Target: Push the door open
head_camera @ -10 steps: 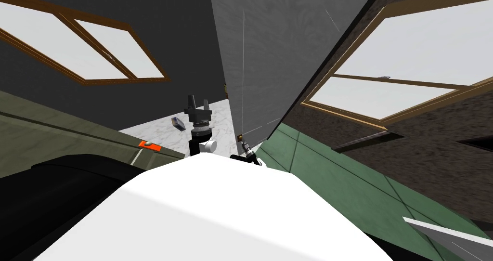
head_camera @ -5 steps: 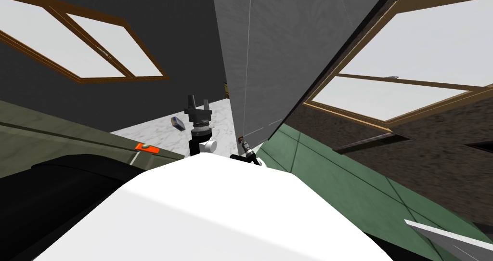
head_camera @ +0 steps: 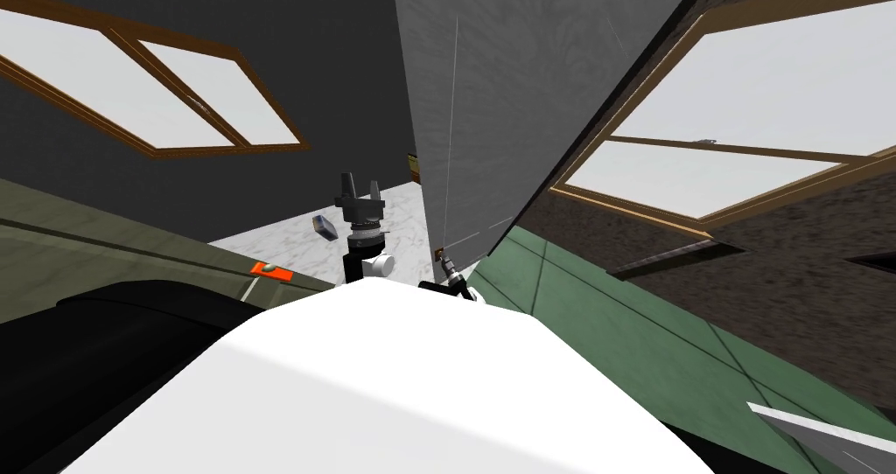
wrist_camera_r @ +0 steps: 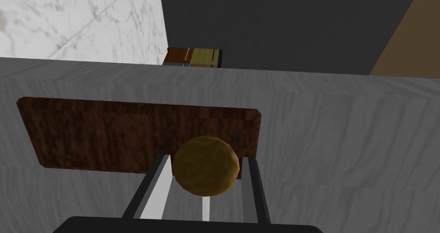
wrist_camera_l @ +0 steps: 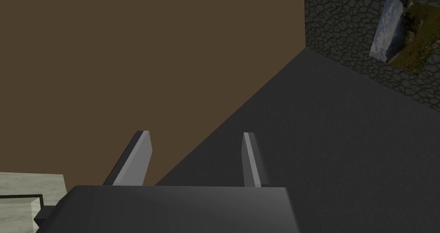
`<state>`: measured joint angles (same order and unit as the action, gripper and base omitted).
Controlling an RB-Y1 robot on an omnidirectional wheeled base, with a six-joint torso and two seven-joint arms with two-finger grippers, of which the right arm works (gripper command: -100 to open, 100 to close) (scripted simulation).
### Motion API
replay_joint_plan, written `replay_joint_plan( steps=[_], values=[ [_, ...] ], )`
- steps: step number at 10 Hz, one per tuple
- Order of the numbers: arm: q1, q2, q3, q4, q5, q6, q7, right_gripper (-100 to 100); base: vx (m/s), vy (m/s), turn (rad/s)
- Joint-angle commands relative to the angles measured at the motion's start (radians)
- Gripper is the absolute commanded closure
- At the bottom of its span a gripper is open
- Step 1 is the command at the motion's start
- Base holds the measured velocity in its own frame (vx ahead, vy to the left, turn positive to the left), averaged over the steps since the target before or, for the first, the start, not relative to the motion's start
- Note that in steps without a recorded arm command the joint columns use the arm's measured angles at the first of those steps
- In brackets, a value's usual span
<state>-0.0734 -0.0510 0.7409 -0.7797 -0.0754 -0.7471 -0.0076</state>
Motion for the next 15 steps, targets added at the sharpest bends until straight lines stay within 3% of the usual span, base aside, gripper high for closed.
replay_joint_plan(
  steps=[1, 11, 13, 14, 15],
  values=[
    [0.001, -0.01, -0.018, -0.014, -0.004, 0.006, 0.003, 100, 0.072, 0.134, -0.026],
    [-0.014, -0.023, -0.144, 0.018, -0.026, -0.004, 0.025, 100, 0.105, 0.147, -0.035],
    [-0.019, -0.02, -0.188, 0.029, -0.033, -0.007, 0.032, 100, 0.145, 0.131, -0.073],
    [-0.01, -0.022, -0.164, 0.016, -0.031, -0.007, 0.025, -100, -0.101, 0.055, -0.059],
    [-0.01, -0.022, -0.164, 0.016, -0.031, -0.007, 0.025, -100, -0.168, -0.09, -0.02]
  ],
)
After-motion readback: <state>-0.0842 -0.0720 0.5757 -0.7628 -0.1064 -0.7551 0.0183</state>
